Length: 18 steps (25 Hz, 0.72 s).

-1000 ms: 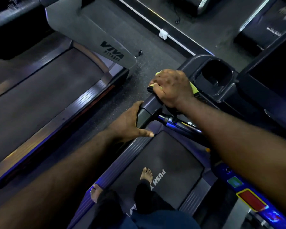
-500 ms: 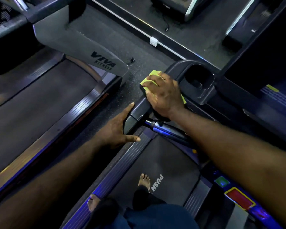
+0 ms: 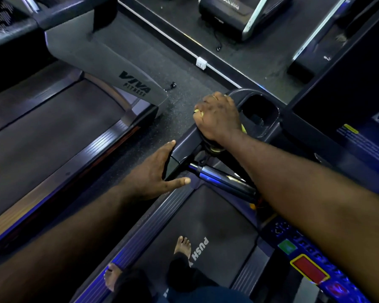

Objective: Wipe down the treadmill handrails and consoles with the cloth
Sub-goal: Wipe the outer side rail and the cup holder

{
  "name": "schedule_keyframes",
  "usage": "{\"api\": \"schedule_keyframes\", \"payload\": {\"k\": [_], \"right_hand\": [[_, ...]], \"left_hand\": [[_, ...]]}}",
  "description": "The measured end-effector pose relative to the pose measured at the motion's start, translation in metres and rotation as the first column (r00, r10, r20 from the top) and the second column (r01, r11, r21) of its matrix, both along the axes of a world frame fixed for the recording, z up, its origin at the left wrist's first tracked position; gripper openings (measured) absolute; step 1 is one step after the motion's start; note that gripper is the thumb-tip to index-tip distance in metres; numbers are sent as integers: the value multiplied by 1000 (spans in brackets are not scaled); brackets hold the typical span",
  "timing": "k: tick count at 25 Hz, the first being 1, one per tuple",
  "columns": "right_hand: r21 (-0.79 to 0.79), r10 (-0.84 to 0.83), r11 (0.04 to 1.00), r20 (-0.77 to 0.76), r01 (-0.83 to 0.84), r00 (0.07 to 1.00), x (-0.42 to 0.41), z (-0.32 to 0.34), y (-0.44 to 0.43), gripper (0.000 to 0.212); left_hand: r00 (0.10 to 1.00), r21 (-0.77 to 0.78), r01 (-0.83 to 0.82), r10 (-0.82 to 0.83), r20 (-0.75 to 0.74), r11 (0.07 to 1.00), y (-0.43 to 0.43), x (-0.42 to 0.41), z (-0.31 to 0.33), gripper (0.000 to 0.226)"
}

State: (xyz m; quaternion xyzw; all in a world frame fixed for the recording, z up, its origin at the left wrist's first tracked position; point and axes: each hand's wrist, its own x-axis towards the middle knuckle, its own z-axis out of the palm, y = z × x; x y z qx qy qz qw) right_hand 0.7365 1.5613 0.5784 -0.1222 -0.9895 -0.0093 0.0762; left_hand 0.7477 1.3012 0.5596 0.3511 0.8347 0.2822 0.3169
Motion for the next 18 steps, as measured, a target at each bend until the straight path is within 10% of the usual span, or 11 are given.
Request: {"api": "schedule_keyframes", "payload": {"k": [4, 10, 18], "right_hand": [[-8, 13, 1000, -65, -13, 998, 41, -18, -7, 41], [68, -438, 898, 231, 434, 869, -53, 13, 52, 60], [6, -593, 786, 293, 619, 750, -63, 18, 65, 71]], "left_hand": [[993, -7, -119, 119, -20, 993, 47, -7, 14, 66], [997, -41, -64, 62, -50, 997, 81, -27, -5, 80], [995, 13, -101, 101, -28, 995, 81, -28, -9, 50]]}}
